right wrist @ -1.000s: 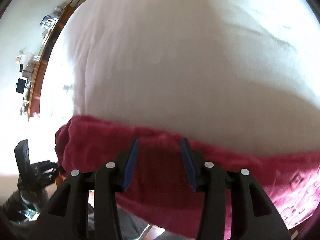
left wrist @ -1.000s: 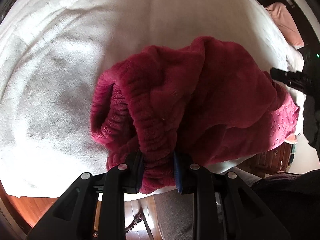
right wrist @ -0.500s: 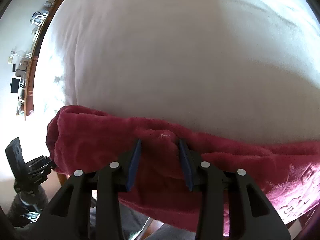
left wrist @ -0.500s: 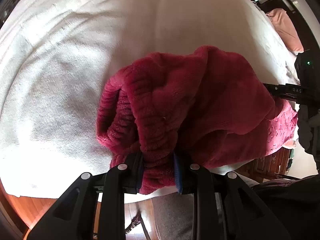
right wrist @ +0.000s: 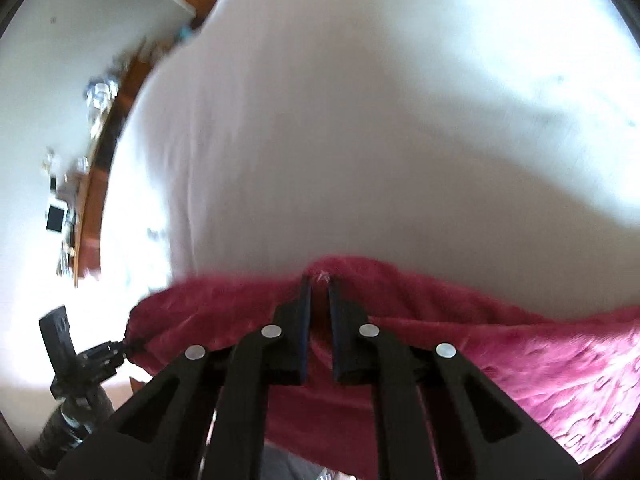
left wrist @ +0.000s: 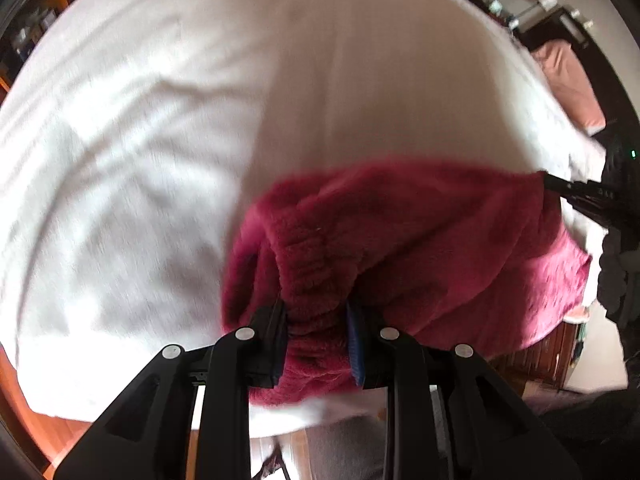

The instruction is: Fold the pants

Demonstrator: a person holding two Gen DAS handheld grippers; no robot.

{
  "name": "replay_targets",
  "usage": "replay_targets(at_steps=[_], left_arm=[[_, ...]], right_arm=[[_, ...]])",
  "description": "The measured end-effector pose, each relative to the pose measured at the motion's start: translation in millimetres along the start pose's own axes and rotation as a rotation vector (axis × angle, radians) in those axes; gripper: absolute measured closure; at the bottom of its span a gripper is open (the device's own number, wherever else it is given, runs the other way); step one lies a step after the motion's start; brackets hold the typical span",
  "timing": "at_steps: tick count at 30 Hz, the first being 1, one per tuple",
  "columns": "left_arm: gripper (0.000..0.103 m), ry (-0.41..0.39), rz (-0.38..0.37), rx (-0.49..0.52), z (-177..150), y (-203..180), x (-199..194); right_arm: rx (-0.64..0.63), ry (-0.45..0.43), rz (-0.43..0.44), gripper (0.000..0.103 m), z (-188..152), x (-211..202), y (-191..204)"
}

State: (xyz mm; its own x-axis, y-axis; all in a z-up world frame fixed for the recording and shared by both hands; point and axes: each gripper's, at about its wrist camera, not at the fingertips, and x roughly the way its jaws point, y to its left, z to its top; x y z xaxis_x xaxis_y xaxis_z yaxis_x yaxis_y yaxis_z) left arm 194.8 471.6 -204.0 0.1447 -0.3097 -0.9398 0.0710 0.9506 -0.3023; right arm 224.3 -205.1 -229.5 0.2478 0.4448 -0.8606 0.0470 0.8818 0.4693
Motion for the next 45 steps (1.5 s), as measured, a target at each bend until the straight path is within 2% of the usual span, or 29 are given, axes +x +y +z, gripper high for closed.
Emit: replay_targets(at_steps=[2,5,7,9,12,14,18,21,26,29,31,34,35,37,38,39,41,43,45], left_arm=[[0.079,-0.035,0.012,0.003,18.4,0.8,-2.8],[0.079,-0.069,0.039,0.005,53.1,4.1,6.0],[0.078,-0.053,0.067,0.002,68.0,7.7,19.8],[0.073,-0.016,0.100,-0.004,79.6,14.2,38.4],[0.045,0.032,0.160,-0.023,80.2,22.3,60.9],[0.037,0.037,0.167,-0.049,76.4,29.4,63.0],[0.037,0.016,0.134,-0.095,64.6,33.1,50.9],[0.031,0.006,0.178,-0.064,54.3,24.5,39.9],[0.031,-0.002,0.233,0.017,44.9,-1.5,29.2],[0.030,-0.011,0.227,0.012,43.2,-1.2,21.1],[0.026,-0.018,0.230,-0.003,43.7,-0.1,17.7],[0.026,-0.027,0.233,-0.025,45.6,8.0,8.4],[0.026,-0.036,0.252,-0.034,46.0,9.1,5.5],[0.026,-0.068,0.355,-0.080,47.8,14.4,-1.8],[0.026,-0.081,0.412,-0.133,48.7,22.5,-7.5],[0.026,-0.091,0.422,-0.166,49.2,27.6,-11.1],[0.026,-0.127,0.414,-0.235,48.4,37.1,-22.1],[0.026,-0.139,0.404,-0.218,49.5,33.0,-24.4],[0.026,-0.141,0.392,-0.147,47.5,15.3,-25.1]], right_arm=[[0.002,-0.038,-0.012,0.103,10.0,-5.3,-0.3],[-0.010,-0.086,-0.047,0.103,25.6,-3.8,-0.2],[0.008,-0.072,-0.060,0.103,33.7,4.2,-5.1],[0.013,-0.057,-0.073,0.103,33.2,8.6,-4.1],[-0.002,-0.054,-0.103,0.095,24.0,6.0,-0.3],[-0.005,-0.044,-0.105,0.078,10.4,-0.1,-1.8],[-0.033,0.028,-0.089,0.075,-18.9,23.7,15.6],[-0.042,0.080,-0.097,0.075,-31.9,46.3,16.3],[-0.036,0.060,-0.149,0.075,-14.1,74.4,9.4],[-0.035,0.062,-0.164,0.075,-1.0,91.4,10.5],[-0.051,0.063,-0.181,0.075,1.8,97.7,12.9],[-0.076,0.054,-0.192,0.075,-1.5,98.1,15.3],[-0.082,0.049,-0.192,0.075,-1.7,97.6,17.1],[-0.100,0.027,-0.194,0.075,-6.7,91.6,21.4],[-0.109,0.011,-0.198,0.071,-9.6,87.4,23.6],[-0.120,-0.008,-0.203,0.066,-11.2,83.2,27.4],[-0.154,-0.070,-0.220,0.043,-18.6,68.2,33.6],[-0.182,-0.121,-0.242,0.040,-27.9,51.5,37.3],[-0.199,-0.131,-0.247,0.040,-36.7,40.2,36.1]])
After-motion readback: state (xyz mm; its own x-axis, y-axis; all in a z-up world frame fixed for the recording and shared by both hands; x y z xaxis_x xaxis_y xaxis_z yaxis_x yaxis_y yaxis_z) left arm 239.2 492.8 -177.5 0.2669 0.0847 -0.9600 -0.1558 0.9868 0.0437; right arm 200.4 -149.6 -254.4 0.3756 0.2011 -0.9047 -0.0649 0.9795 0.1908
